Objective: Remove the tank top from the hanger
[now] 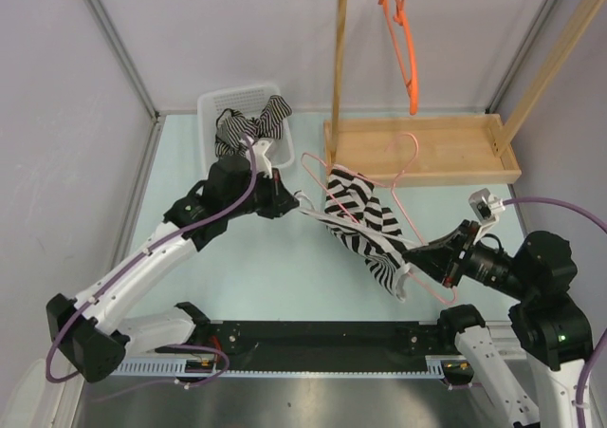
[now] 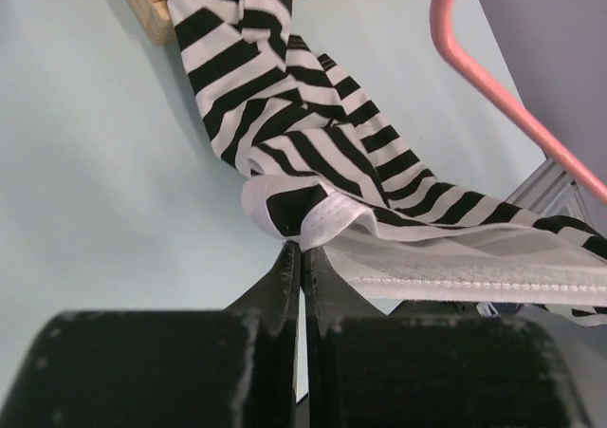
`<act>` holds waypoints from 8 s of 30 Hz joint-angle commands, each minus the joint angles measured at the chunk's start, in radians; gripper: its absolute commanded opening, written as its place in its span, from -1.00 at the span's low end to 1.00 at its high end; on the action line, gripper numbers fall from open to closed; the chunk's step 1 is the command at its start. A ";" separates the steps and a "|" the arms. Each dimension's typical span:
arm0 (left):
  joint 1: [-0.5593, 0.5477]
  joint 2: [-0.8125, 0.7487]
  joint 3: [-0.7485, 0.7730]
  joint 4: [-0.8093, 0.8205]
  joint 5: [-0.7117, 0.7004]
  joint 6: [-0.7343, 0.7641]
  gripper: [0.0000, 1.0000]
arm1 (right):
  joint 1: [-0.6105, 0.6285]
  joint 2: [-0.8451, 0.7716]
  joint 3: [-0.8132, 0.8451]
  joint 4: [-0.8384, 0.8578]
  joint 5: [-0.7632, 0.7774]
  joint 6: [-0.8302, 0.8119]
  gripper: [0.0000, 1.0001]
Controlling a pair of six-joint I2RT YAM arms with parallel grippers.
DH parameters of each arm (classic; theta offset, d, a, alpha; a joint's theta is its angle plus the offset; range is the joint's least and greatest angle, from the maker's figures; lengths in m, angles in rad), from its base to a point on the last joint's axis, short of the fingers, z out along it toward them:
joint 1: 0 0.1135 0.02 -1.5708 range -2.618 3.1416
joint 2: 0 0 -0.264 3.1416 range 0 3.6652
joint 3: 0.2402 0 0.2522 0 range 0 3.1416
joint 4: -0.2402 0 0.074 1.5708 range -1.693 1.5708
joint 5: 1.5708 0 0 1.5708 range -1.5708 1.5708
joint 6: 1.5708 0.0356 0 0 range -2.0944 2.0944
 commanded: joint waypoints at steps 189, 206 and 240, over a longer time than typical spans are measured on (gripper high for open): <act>-0.510 0.701 0.135 0.068 -0.379 0.161 0.87 | -0.180 0.245 0.035 -0.233 0.684 0.042 1.00; -0.122 0.233 0.092 0.012 -0.190 0.032 -1.00 | -0.180 0.205 0.087 -0.247 0.649 0.020 0.99; 0.632 1.155 1.207 0.081 -0.003 -0.189 -1.00 | -0.182 0.174 -0.022 -0.222 0.502 0.100 0.99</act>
